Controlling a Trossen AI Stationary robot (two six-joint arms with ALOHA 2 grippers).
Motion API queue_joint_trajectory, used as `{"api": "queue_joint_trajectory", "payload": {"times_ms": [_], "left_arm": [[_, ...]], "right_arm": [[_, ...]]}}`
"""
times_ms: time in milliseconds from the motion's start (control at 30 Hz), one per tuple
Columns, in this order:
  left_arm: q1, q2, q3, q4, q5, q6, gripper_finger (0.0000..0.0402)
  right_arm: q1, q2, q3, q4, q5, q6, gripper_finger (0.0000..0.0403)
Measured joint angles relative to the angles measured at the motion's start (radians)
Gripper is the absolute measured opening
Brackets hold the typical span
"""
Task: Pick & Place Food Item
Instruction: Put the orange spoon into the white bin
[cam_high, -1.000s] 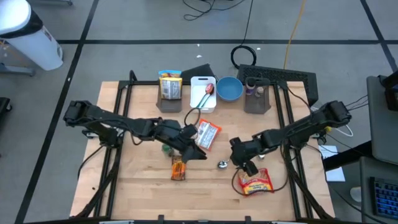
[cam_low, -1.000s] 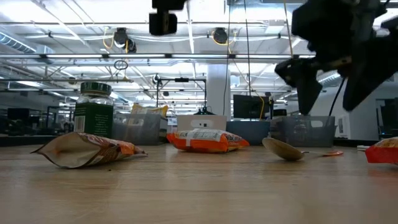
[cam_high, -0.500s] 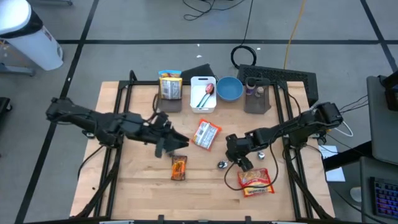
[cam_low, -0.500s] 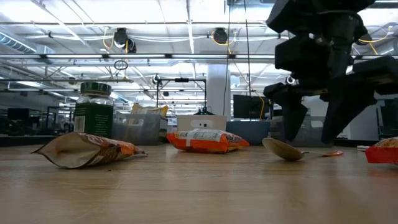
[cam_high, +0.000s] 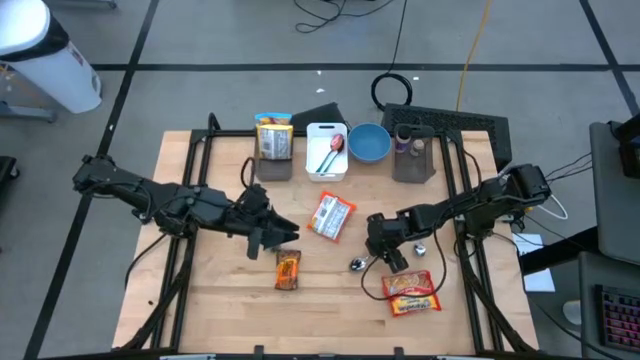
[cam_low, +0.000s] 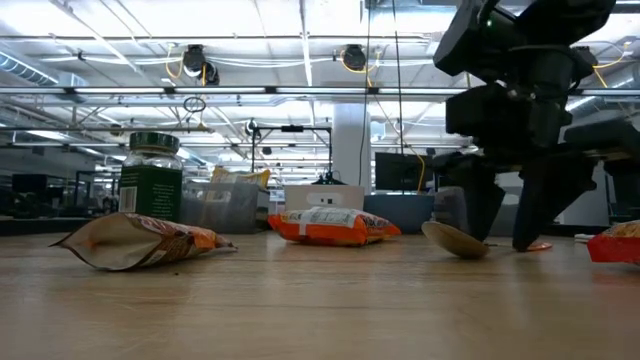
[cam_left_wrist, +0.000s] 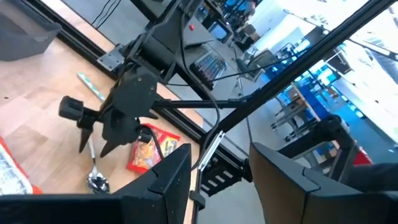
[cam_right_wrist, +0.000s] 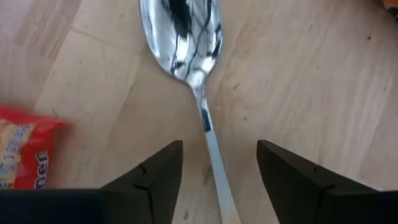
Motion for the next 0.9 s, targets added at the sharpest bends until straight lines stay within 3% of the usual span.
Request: {"api": "queue_joint_trajectory", "payload": {"times_ms": [433, 900], "left_arm": [[0.023, 0.0, 0.0, -0.017, 0.0, -0.001, 0.017], [0.026, 0.0, 0.0, -0.015, 0.0, 0.001, 0.017]], "right_arm": [[-0.001, -0.001, -0.035, 0.061, 0.018, 0.049, 0.0188], [-0.006, -0.001, -0.036, 0.06, 0.001, 0.059, 0.0037]]}}
